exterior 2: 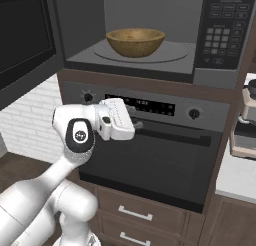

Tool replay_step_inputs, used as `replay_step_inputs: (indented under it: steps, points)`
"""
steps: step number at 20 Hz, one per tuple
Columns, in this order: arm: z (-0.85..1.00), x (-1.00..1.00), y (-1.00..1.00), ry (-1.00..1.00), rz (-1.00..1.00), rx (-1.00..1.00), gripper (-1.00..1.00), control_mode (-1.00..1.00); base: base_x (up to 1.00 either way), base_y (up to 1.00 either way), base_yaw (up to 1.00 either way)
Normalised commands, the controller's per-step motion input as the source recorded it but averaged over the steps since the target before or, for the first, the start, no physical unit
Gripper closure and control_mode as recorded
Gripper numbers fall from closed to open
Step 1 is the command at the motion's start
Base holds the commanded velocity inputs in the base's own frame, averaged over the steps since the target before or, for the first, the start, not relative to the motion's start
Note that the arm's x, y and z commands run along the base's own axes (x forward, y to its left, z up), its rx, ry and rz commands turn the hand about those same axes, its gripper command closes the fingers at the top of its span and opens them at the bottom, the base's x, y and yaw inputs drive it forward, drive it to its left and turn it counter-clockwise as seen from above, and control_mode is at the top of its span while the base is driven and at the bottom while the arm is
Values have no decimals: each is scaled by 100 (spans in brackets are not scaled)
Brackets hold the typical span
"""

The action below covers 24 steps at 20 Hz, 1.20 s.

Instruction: Pick the onion from the sink and place it in the bowl. Then pick the bowl and place it in the microwave. Then close the microwave door and press the start button.

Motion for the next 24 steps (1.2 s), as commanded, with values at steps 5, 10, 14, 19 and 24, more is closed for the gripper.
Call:
replay_step_inputs:
  steps: [5, 10, 14, 19, 24]
  points:
    - [0, -65, 41, -16, -28, -28, -100, -100, 0, 0, 0]
    - [0, -68, 85, -22, -20, -23, -100, -100, 0, 0, 0]
    - [-4, -48, 95, -16, -11, -23, -100, -100, 0, 0, 0]
    - [-85, 19, 22, -23, 0, -27, -100, -100, 0, 0, 0]
    - [-10, -9, 83, -18, 0, -13, -100, -100, 0, 0, 0]
